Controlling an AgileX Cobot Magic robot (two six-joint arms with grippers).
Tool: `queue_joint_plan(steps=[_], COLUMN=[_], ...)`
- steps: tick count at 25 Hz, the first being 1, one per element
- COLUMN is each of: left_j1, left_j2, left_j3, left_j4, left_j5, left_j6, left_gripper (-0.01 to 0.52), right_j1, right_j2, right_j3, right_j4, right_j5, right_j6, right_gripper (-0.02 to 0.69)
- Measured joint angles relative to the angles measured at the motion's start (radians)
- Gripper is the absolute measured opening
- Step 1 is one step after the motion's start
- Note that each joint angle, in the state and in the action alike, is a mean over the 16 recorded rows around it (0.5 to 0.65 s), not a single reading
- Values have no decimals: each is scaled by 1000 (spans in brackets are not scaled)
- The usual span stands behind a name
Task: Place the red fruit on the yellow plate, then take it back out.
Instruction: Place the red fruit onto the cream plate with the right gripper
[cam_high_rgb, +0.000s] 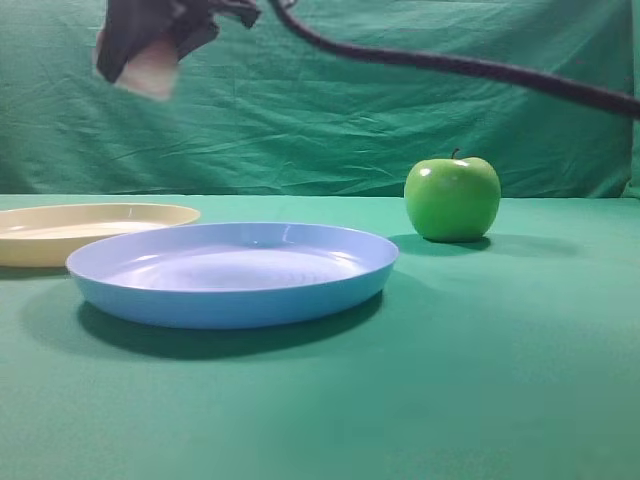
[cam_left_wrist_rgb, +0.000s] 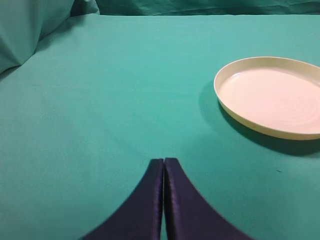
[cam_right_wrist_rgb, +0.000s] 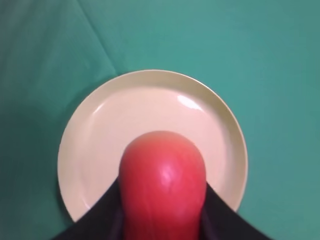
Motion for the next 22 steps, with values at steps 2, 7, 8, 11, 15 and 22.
queue_joint_plan(steps=[2, 7, 8, 11, 15, 22], left_j1=[0, 0, 0, 0, 0, 0], left_j2=[0, 0, 0, 0, 0, 0], left_j3=[0, 0, 0, 0, 0, 0], left_j4=[0, 0, 0, 0, 0, 0], left_j5=[0, 0, 0, 0, 0, 0], left_j6=[0, 0, 0, 0, 0, 0], left_gripper=[0, 0, 0, 0, 0, 0], right_j1=[4, 7, 7, 2, -14, -63], right_j2=[28, 77, 81, 79, 42, -97], right_j3=[-4, -7, -7, -8, -8, -9], right_j4=[22, 77, 86, 104, 112, 108], right_j5=[-23, -69, -72, -69, -32, 121], right_j6=[-27, -94, -107, -138, -154, -115], right_gripper=[250, 380, 407, 490, 571, 409])
